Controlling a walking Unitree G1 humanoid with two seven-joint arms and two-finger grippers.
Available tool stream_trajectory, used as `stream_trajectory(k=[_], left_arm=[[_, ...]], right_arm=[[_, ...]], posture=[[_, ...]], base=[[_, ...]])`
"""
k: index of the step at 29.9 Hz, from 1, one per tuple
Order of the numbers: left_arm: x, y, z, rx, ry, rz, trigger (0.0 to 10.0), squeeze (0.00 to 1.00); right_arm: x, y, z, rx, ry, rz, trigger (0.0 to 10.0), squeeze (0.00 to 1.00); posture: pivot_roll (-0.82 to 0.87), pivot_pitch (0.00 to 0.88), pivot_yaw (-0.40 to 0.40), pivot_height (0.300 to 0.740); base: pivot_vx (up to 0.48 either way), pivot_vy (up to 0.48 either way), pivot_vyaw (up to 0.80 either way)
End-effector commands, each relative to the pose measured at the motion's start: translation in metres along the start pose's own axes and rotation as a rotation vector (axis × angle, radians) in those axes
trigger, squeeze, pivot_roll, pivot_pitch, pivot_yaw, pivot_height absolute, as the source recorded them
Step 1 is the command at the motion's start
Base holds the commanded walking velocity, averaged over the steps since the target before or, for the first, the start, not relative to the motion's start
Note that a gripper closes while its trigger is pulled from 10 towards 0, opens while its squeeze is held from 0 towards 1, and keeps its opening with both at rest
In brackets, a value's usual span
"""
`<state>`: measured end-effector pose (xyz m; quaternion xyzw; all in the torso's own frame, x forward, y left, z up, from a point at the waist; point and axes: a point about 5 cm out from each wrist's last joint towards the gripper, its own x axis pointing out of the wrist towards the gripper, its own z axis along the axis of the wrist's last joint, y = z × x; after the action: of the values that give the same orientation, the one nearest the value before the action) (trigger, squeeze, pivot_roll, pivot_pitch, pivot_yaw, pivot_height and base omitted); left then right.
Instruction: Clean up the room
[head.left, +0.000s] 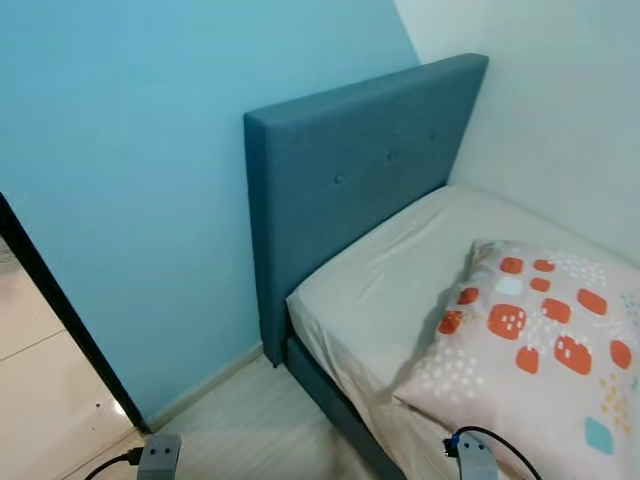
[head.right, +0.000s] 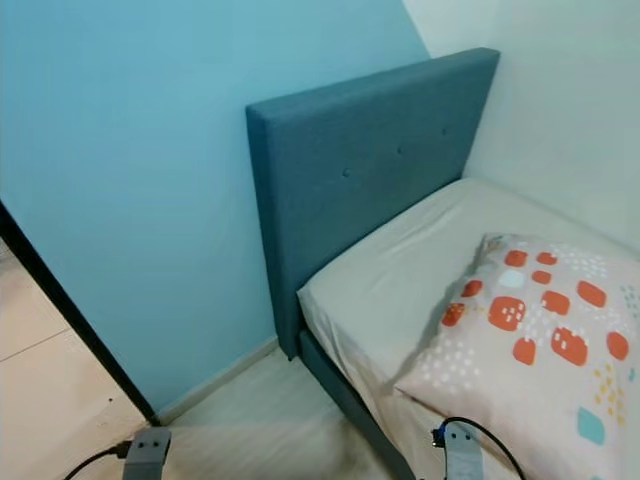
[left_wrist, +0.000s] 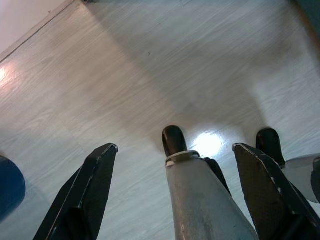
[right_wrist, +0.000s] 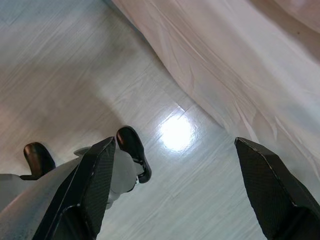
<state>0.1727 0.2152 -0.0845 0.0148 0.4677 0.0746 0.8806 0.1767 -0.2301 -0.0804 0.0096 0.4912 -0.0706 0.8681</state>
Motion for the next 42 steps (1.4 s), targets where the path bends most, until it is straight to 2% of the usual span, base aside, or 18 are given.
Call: stream_trajectory(k=[1,20,42], left_arm=[[-0.0011,0.0011,-0.0071,0.009,0.023,0.005,10.0,0.0],[-0.0014,0.0001,-0.0093,0.014,0.031,0.004,10.0,0.0],[-0.0011,-0.0003,-0.0073,0.003,0.024,-0.002,10.0,0.0]], right_arm=[[-0.0003,-0.0011,-0.0024,-0.01,0.01,-0.006,10.0,0.0],[-0.0002,-0.0002,-0.0025,-0.015,0.012,0.004,10.0,0.0],[0.0,0.0012,-0.0011,-0.004,0.005,0.013,10.0,0.0]], posture=[[0.0,0.027,-0.029,0.74],[0.0,0.025,-0.031,0.74],[0.0,0.024,-0.03,0.74]], base=[[0.0,0.0,0.0],[0.0,0.0,0.0],[0.0,0.0,-0.75]])
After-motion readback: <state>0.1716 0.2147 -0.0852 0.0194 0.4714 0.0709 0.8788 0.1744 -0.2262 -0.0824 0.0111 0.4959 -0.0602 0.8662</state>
